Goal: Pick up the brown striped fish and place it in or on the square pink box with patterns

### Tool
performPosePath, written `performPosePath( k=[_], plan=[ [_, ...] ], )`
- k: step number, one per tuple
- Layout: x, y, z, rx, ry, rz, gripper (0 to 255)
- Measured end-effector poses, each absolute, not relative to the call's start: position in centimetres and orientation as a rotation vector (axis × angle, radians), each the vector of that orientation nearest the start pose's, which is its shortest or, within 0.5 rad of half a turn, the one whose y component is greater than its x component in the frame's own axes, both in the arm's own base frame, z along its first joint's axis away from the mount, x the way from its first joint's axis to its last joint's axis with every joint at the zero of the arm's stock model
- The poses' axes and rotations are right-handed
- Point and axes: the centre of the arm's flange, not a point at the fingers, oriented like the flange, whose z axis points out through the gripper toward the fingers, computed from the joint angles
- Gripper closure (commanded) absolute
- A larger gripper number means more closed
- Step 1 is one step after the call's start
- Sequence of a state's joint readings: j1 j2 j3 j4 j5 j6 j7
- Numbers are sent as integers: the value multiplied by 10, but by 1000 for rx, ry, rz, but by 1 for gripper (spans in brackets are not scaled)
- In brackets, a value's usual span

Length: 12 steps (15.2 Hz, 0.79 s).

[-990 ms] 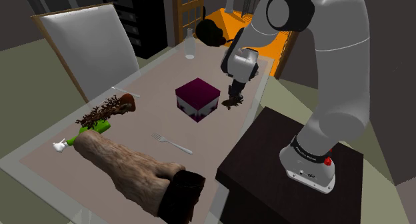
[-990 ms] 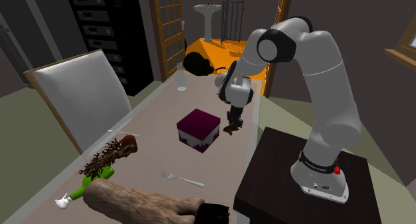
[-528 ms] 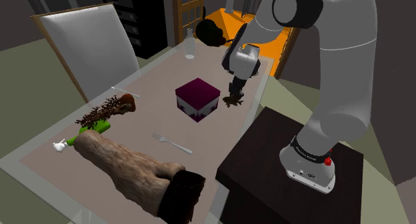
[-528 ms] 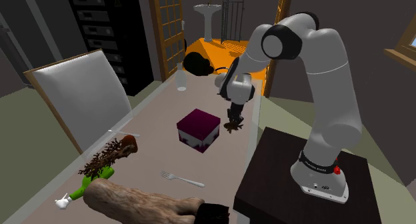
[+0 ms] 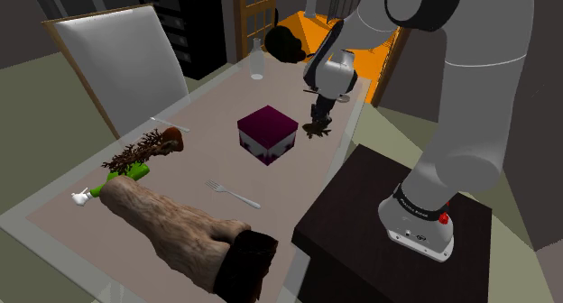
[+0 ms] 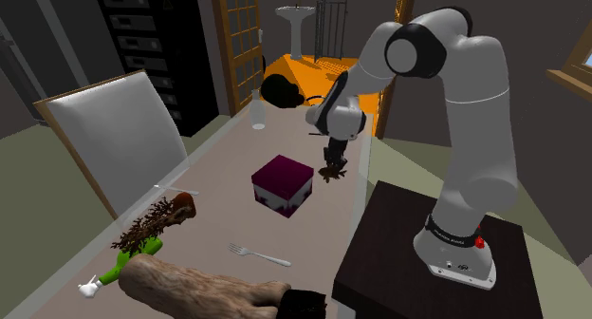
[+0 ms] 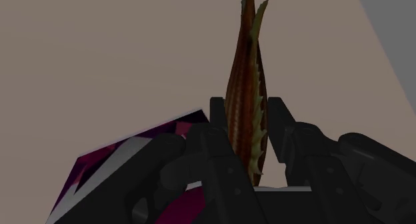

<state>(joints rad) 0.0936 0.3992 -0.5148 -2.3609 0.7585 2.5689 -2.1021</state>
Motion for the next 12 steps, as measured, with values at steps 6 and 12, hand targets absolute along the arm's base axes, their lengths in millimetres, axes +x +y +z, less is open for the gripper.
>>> performPosePath(
  k=[6,12],
  plan=[
    [436,-224,204,-2612,-1496,-218,255],
    [434,-224,235,-2613,-1496,-218,255]
  ],
)
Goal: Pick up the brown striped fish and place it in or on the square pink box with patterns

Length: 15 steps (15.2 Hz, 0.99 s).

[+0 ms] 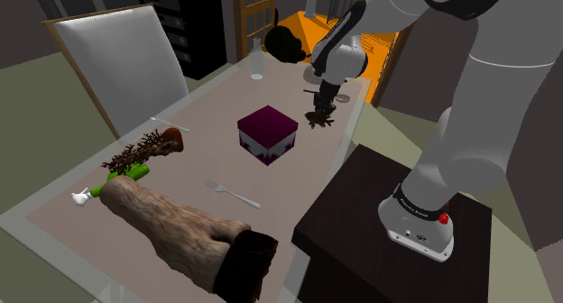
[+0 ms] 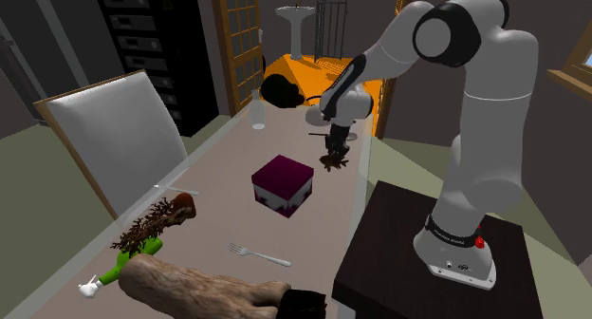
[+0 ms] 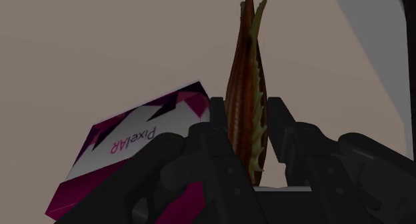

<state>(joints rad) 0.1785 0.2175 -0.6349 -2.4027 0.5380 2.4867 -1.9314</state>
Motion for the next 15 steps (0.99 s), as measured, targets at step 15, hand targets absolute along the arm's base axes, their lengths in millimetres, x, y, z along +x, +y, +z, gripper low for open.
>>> performPosePath(
  k=[15],
  plan=[
    [435,-224,314,-2612,-1496,-218,255]
  ],
)
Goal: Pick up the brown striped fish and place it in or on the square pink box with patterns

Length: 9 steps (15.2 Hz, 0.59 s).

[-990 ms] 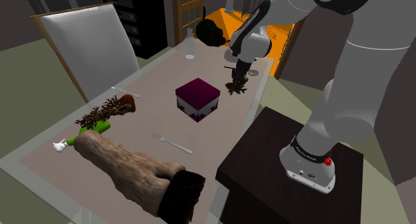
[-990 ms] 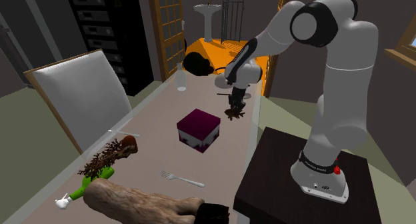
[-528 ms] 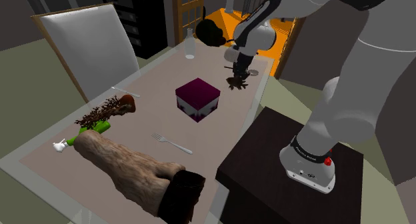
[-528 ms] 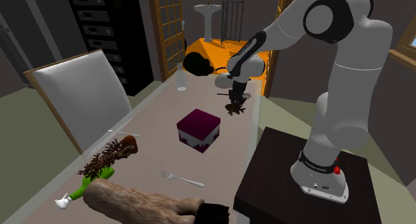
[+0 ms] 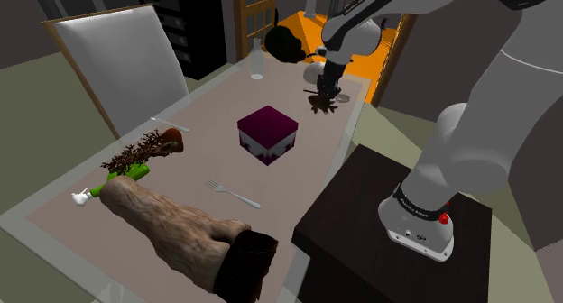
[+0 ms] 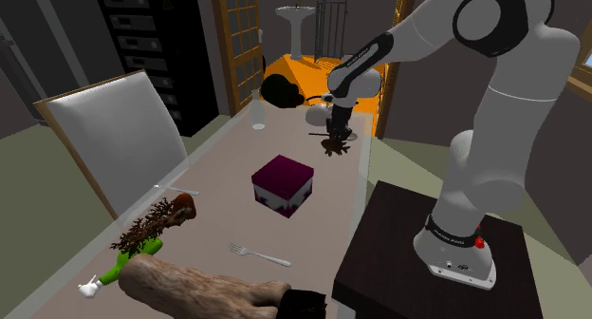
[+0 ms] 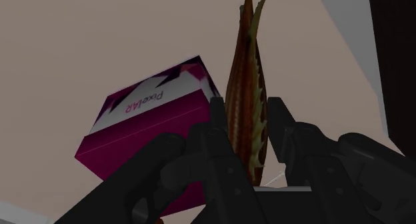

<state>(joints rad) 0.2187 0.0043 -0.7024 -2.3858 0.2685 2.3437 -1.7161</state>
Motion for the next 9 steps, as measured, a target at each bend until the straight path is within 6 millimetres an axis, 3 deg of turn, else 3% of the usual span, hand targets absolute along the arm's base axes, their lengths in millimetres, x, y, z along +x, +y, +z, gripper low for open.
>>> performPosePath(
  k=[3,9],
  plan=[
    [440,-220,326,-2612,-1496,-218,255],
    [497,-175,333,-2612,-1497,-216,255]
  ],
)
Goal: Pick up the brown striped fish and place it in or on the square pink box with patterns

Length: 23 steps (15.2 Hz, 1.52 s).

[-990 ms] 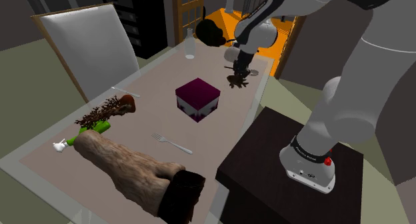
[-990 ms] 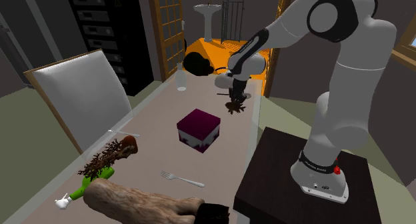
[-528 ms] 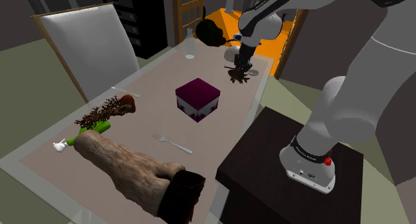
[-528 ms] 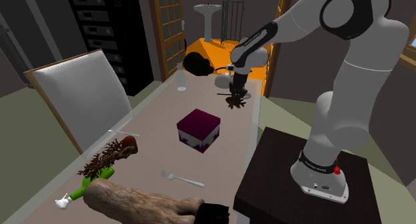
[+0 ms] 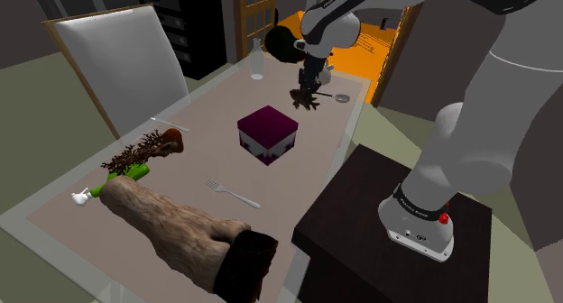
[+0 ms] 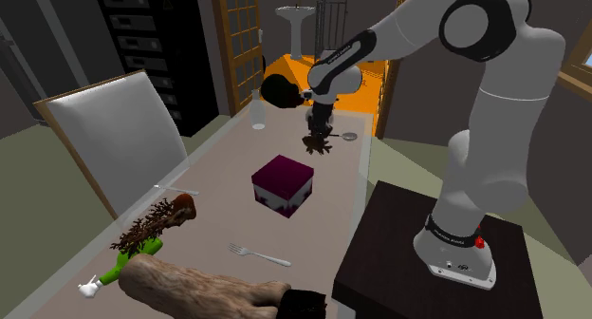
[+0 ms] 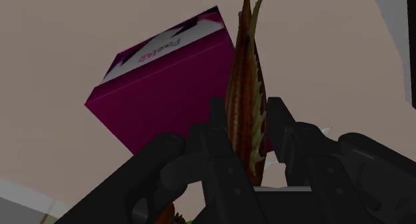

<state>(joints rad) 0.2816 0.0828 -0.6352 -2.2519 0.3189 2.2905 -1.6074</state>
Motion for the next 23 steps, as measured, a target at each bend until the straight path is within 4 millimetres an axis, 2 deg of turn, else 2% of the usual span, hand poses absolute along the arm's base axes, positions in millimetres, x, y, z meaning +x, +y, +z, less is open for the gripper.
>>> performPosePath(
  k=[9,11,23],
  plan=[
    [586,-100,336,-2612,-1497,-217,255],
    [599,-89,334,-2612,-1497,-217,255],
    [604,-86,274,-2612,-1496,-218,255]
  ],
)
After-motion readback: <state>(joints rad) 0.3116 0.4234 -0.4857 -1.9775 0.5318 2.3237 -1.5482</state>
